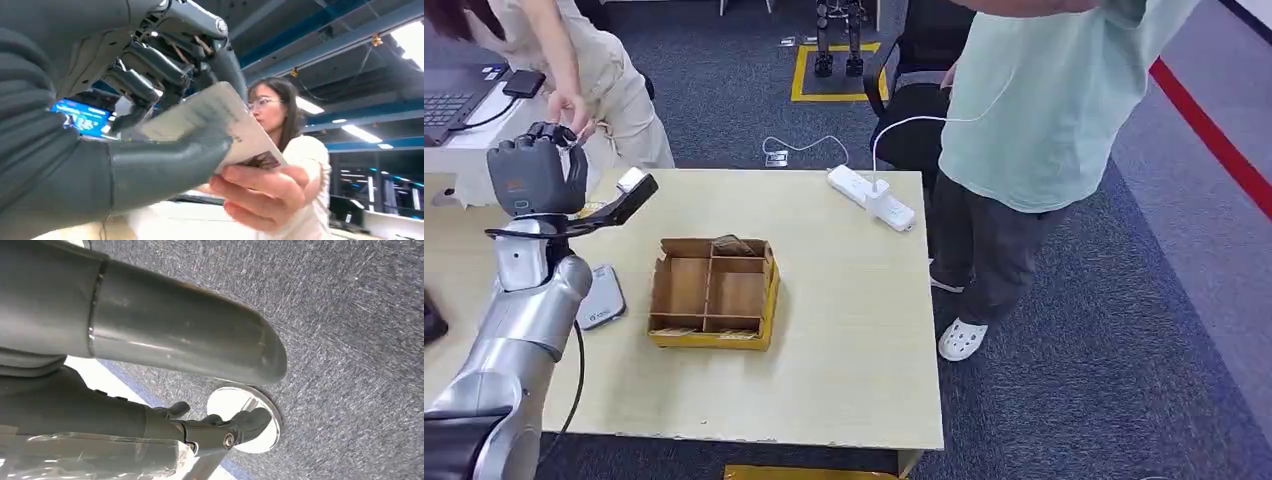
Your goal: Pass the card to the sensor for recognition and then transmit it.
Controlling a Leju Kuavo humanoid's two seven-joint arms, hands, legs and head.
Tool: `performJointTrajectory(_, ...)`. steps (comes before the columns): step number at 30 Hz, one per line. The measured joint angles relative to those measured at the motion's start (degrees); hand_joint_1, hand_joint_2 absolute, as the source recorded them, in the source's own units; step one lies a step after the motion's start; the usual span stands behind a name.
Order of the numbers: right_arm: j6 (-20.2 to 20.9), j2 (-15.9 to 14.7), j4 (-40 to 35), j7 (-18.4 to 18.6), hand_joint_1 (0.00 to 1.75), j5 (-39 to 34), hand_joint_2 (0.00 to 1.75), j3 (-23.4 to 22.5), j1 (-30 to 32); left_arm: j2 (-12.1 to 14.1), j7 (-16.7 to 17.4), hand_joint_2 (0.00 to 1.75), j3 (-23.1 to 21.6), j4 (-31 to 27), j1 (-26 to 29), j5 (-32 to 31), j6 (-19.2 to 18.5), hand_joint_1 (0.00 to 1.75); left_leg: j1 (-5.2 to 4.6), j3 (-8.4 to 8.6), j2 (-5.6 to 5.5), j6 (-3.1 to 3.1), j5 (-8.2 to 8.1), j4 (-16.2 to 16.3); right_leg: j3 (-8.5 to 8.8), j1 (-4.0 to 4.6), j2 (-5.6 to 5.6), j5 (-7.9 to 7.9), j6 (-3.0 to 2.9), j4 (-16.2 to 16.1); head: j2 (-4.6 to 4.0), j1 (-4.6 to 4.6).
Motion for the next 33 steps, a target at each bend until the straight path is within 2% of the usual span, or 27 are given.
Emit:
performJointTrajectory(2, 0.00, 0.00, 0.00, 0.00, 0.00, 0.15, 0.00, 0.00, 0.00, -0.35, -1.33, 1.75, 0.48, 0.00, -0.03, 1.87, -0.11, 0.00, 0.00, 0.00, 0.00, 0.00, 0.00, 0.00, -0.02, 0.00, 0.00, 0.00, 0.00, 0.00, 0.00, 0.00)
performJointTrajectory(4, 0.04, 0.00, 0.00, 0.02, 0.00, 0.31, 0.00, 0.00, 0.01, -0.59, -3.50, 1.75, 0.57, 0.53, -0.52, 6.19, -3.97, 0.00, 0.00, -0.01, 0.00, 0.00, 0.00, 0.00, -0.02, 0.00, 0.00, 0.00, 0.00, 0.00, 0.00, 0.02)
performJointTrajectory(6, 0.07, 0.00, -0.02, 0.00, 0.00, 0.33, 0.00, 0.00, -0.04, -0.57, -5.95, 1.75, 0.48, 0.90, -1.14, 12.03, -13.48, 0.00, 0.00, -0.02, 0.01, 0.00, 0.00, 0.00, -0.02, 0.00, 0.00, 0.01, 0.00, 0.00, 0.00, -0.02)
performJointTrajectory(9, 0.13, 0.00, -0.02, -0.06, 0.00, 0.33, 0.00, -0.04, -0.01, 1.76, -8.19, 1.75, -1.72, 0.09, -1.04, 19.95, -31.72, 0.00, 0.01, -0.02, 0.12, -0.01, 0.02, -0.01, -0.04, 0.01, 0.12, 0.03, -0.02, 0.06, -0.02, 0.00)
performJointTrajectory(11, 0.24, -0.11, 0.00, -0.09, 0.00, 0.37, 0.00, -0.09, 0.01, 5.04, -8.43, 1.75, -4.17, -2.66, -0.32, 25.62, -40.87, 0.00, 0.04, -0.03, 0.37, -0.02, 0.02, -0.01, -0.12, 0.04, 0.35, 0.06, -0.07, 0.10, 0.00, 0.02)
performJointTrajectory(12, 0.41, -0.13, 0.00, -0.09, 0.00, 0.46, 0.00, -0.13, 0.09, 7.86, -8.24, 1.75, -5.72, -4.99, 0.07, 28.75, -45.12, 0.00, 0.04, -0.05, 0.51, -0.03, 0.02, -0.01, -0.21, 0.05, 0.49, 0.06, -0.08, 0.12, 0.00, -0.02)
performJointTrajectory(13, 0.61, -0.15, 0.00, -0.11, 0.00, 0.52, 0.00, -0.18, 0.23, 9.52, -8.30, 1.75, -6.83, -6.61, 0.09, 30.80, -47.99, 0.00, 0.04, -0.08, 0.51, -0.03, 0.01, -0.01, -0.26, 0.05, 0.50, 0.06, -0.08, 0.13, 0.00, -0.07)
performJointTrajectory(14, 0.70, -0.28, 0.00, -0.15, 0.00, 0.72, 0.00, -0.20, 0.35, 12.18, -8.57, 1.75, -8.30, -8.78, 0.03, 33.90, -52.24, 0.00, 0.04, -0.09, 0.51, -0.03, 0.01, -0.02, -0.28, 0.05, 0.49, 0.05, -0.08, 0.14, 0.00, -0.04)
performJointTrajectory(17, 0.79, -0.48, 0.00, -0.41, 0.00, 0.96, 0.00, -0.35, 0.36, 20.44, -8.50, 1.75, -12.58, -15.07, -0.20, 42.42, -61.95, 0.00, 0.06, -0.19, 0.57, -0.04, 0.01, -0.05, -0.38, 0.09, 0.53, 0.03, -0.11, 0.16, 0.00, -0.07)
performJointTrajectory(19, 0.83, -0.59, 0.00, -0.72, 0.00, 0.94, 0.00, -0.55, 0.35, 27.25, -6.75, 1.75, -15.85, -20.60, -0.75, 50.52, -69.04, 0.00, 0.10, -0.28, 0.64, -0.06, 0.00, -0.05, -0.51, 0.13, 0.58, 0.03, -0.12, 0.14, 0.00, -0.07)
performJointTrajectory(20, 0.87, -0.63, 0.00, -0.79, 0.00, 0.96, 0.00, -0.66, 0.35, 30.02, -5.96, 1.75, -17.30, -22.98, -1.14, 53.94, -70.87, 0.00, 0.10, -0.33, 0.65, -0.07, 0.00, -0.05, -0.55, 0.12, 0.60, 0.03, -0.12, 0.15, 0.00, -0.09)
performJointTrajectory(22, 1.16, -0.72, 0.00, -0.79, 0.00, 1.31, 0.00, -0.87, 0.29, 36.58, -4.45, 1.75, -20.27, -29.02, -1.77, 60.60, -72.24, 0.00, 0.10, -0.36, 0.64, -0.06, -0.01, -0.05, -0.59, 0.12, 0.59, 0.02, -0.12, 0.13, 0.00, -0.04)
performJointTrajectory(26, 1.31, -0.74, -0.02, -0.76, 0.00, 1.64, 0.00, -1.25, -0.10, 45.45, -2.86, 1.75, -24.75, -39.35, -2.12, 66.93, -72.28, 0.00, 0.05, -0.37, 0.61, -0.05, -0.02, -0.05, -0.57, 0.07, 0.54, 0.02, -0.11, 0.11, 0.00, -0.02)
performJointTrajectory(28, 1.29, -0.77, -0.09, -0.76, 0.00, 1.60, 0.00, -1.51, -0.27, 48.91, -2.58, 1.75, -26.79, -43.59, -2.10, 67.56, -72.72, 0.00, 0.05, -0.37, 0.61, -0.05, -0.02, -0.05, -0.56, 0.06, 0.53, 0.02, -0.10, 0.10, 0.00, -0.02)
performJointTrajectory(30, 1.27, -0.77, -0.09, -0.76, 0.00, 1.44, 0.00, -1.81, -0.42, 52.10, -2.03, 1.75, -29.15, -47.86, -1.64, 66.49, -71.42, 0.00, 0.04, -0.36, 0.60, -0.05, -0.02, -0.05, -0.54, 0.05, 0.52, 0.03, -0.10, 0.10, 0.00, -0.02)
performJointTrajectory(33, 1.27, -0.77, -0.11, -0.61, 0.00, 1.44, 0.00, -1.99, -0.47, 55.49, -1.72, 1.75, -32.20, -52.48, 0.81, 62.69, -65.83, 0.00, 0.03, -0.36, 0.58, -0.05, -0.02, -0.05, -0.53, 0.04, 0.49, 0.03, -0.10, 0.10, 0.00, -0.02)
